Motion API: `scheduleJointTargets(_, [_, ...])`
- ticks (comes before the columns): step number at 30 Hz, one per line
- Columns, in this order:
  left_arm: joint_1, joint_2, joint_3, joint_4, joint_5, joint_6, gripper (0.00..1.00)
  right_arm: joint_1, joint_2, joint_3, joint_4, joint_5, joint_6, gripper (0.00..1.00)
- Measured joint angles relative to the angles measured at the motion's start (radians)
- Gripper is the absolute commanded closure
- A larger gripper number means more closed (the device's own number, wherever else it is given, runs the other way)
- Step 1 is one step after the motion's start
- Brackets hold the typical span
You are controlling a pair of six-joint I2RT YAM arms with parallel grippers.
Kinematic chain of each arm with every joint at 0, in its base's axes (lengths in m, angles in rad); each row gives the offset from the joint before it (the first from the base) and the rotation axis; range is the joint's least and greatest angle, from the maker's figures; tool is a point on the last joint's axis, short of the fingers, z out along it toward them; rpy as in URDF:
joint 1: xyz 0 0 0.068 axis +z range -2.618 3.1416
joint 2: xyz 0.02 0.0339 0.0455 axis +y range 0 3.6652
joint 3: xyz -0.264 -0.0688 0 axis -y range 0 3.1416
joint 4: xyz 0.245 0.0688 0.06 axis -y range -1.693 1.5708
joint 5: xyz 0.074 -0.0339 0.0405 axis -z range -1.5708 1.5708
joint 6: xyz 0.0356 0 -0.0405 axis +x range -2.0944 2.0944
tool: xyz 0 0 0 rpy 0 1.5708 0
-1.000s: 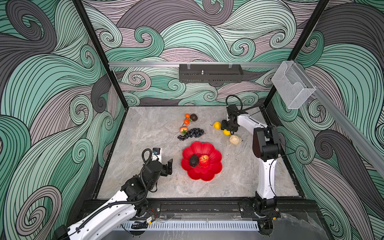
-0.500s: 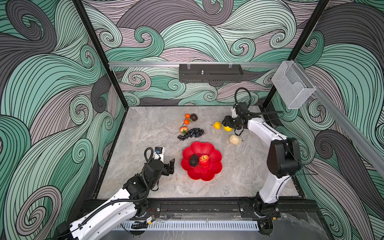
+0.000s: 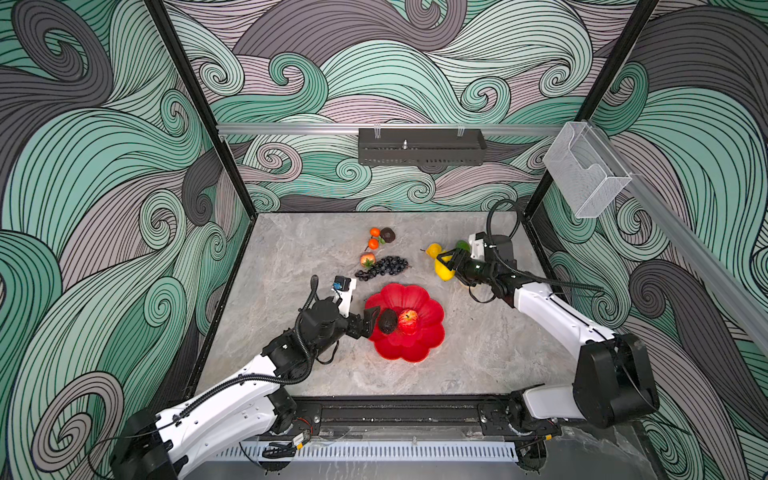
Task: Place and organize the fake fruits in the fruit bowl
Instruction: 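Grasp the yellow lemon with the right gripper and lift it toward the bowl, then grasp the lemon with the left gripper while the right gripper holds it over the bowl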
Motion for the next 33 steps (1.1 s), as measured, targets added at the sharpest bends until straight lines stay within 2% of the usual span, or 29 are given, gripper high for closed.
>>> scheduleJointTargets(6, [-0.107, 0.121, 0.054, 0.13, -0.024, 0.051, 0.08, 0.111, -0.12, -0.097, 0.1, -0.008, 0.169, 0.47])
scheduleJointTargets(15, [-0.162, 0.29, 0.154, 0.23, -0.035, 0.077, 0.08, 0.167, -0.244, -0.215, 0.192, 0.019, 0.343, 0.46])
scheduleJointTargets(23, [-0.175, 0.381, 0.192, 0.302, -0.037, 0.08, 0.09, 0.202, -0.313, -0.246, 0.223, 0.043, 0.408, 0.46])
scheduleJointTargets(33, [-0.179, 0.435, 0.216, 0.356, -0.034, 0.085, 0.12, 0.257, -0.326, -0.268, 0.268, 0.057, 0.451, 0.45])
